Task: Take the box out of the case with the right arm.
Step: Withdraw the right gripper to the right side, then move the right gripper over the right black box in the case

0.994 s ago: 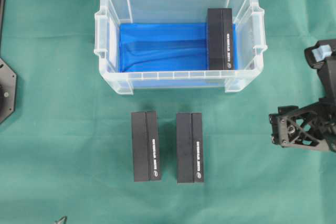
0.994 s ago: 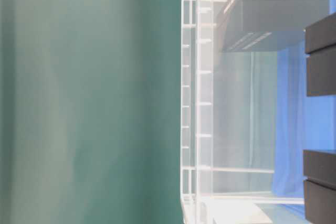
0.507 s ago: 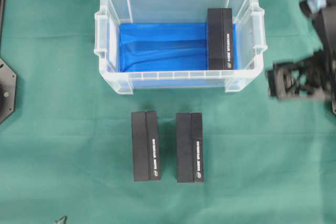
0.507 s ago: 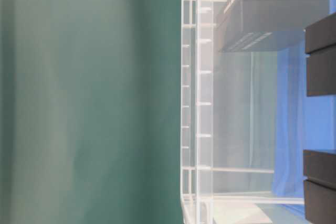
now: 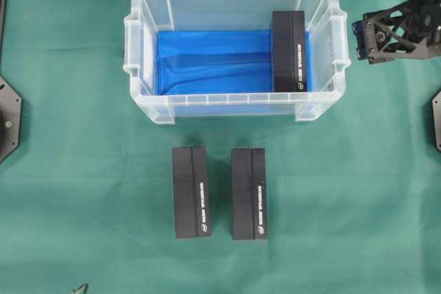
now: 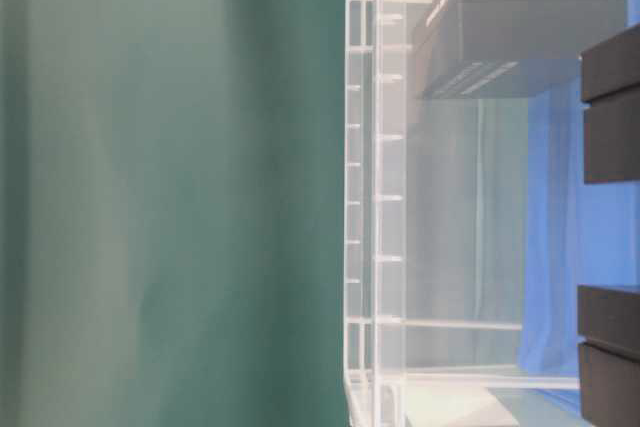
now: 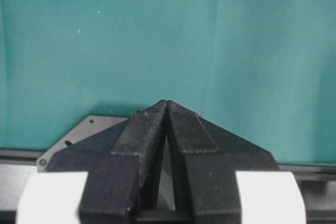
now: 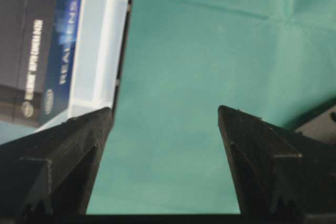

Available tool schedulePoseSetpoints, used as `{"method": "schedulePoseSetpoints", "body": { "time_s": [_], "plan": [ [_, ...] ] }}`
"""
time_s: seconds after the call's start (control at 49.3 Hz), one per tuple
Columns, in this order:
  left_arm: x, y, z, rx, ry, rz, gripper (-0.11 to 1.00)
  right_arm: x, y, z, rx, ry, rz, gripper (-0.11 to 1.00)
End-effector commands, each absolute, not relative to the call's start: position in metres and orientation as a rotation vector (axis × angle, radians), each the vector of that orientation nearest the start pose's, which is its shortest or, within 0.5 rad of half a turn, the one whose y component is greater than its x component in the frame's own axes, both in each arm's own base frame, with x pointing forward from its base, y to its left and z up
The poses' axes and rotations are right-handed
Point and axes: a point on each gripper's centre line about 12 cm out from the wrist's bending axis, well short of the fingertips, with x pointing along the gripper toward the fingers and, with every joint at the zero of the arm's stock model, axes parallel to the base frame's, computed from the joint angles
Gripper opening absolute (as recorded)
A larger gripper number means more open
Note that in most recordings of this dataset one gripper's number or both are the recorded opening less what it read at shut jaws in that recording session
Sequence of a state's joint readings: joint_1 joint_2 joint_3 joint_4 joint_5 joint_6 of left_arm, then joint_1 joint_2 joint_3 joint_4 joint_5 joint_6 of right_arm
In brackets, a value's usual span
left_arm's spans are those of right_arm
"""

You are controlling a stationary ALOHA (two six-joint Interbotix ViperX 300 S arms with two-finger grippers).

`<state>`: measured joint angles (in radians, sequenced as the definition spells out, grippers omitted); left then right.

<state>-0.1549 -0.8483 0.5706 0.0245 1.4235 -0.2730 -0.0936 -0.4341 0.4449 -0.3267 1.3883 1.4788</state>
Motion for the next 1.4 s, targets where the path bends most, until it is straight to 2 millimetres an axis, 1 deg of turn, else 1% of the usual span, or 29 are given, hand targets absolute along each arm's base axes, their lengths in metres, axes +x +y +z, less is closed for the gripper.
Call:
{"method": "schedulePoseSetpoints", "body": {
  "time_s": [0.0,0.467,0.629,0.812,1.055,1.177,1.278,1.38],
  "plan": [
    [0.152,-0.021,0.346,-0.133,1.143,0.037,0.0,0.241,-0.064,0.315,1.011,0.854,-1.226,0.82],
    [0.152,-0.021,0.346,-0.132,1.143,0.036,0.0,0.243,-0.066,0.315,1.023,0.839,-1.21,0.82],
    [0.153,-0.021,0.345,-0.132,1.143,0.036,0.0,0.251,-0.065,0.317,1.043,0.805,-1.175,0.82],
    [0.153,-0.021,0.345,-0.132,1.144,0.037,0.0,0.275,-0.066,0.317,1.067,0.778,-1.122,0.82],
    [0.152,-0.021,0.343,-0.129,1.148,0.04,0.0,0.319,-0.068,0.318,1.051,0.789,-1.099,0.82],
    [0.152,-0.021,0.343,-0.129,1.148,0.04,0.0,0.338,-0.069,0.318,1.028,0.802,-1.083,0.82],
    [0.152,-0.021,0.342,-0.129,1.148,0.04,0.0,0.35,-0.07,0.316,1.022,0.814,-1.071,0.83],
    [0.152,-0.021,0.342,-0.129,1.148,0.04,0.0,0.356,-0.07,0.314,1.022,0.818,-1.074,0.83]
  ]
}}
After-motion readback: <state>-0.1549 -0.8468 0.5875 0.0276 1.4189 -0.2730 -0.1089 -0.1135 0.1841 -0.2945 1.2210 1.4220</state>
